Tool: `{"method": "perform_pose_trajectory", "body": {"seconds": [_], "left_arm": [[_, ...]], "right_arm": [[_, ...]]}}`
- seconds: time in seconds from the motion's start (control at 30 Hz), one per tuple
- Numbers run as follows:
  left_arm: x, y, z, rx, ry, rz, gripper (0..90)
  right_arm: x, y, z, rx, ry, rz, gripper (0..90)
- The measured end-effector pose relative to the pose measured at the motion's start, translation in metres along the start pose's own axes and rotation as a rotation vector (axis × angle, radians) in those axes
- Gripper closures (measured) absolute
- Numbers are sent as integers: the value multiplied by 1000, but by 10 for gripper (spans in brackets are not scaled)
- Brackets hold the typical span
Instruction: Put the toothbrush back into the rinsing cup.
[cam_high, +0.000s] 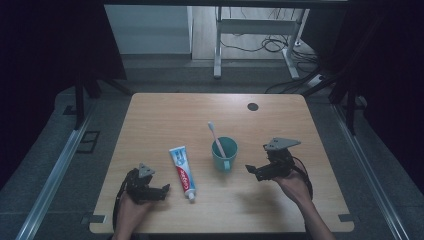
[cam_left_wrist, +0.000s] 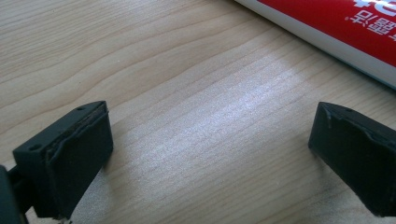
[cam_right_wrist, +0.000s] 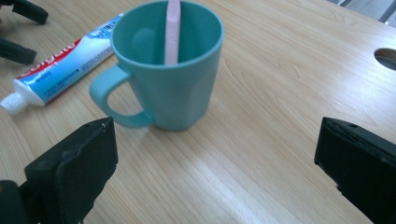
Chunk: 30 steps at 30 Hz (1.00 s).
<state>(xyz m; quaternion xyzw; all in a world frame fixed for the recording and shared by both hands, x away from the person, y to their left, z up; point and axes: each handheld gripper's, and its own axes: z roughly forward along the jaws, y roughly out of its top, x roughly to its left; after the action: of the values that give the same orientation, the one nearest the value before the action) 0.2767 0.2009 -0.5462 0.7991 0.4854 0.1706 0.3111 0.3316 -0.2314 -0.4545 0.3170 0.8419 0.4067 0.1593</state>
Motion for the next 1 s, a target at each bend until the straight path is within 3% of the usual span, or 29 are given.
{"method": "perform_pose_trajectory", "body": {"seconds": [0.53, 1.0], "left_arm": [[0, 0, 0, 1, 0, 2, 0], [0, 0, 0, 1, 0, 5, 0]], "right_arm": [[-13, -32, -22, 10, -60, 40, 0], [-17, -67, -20, 42, -98, 72, 3]]}}
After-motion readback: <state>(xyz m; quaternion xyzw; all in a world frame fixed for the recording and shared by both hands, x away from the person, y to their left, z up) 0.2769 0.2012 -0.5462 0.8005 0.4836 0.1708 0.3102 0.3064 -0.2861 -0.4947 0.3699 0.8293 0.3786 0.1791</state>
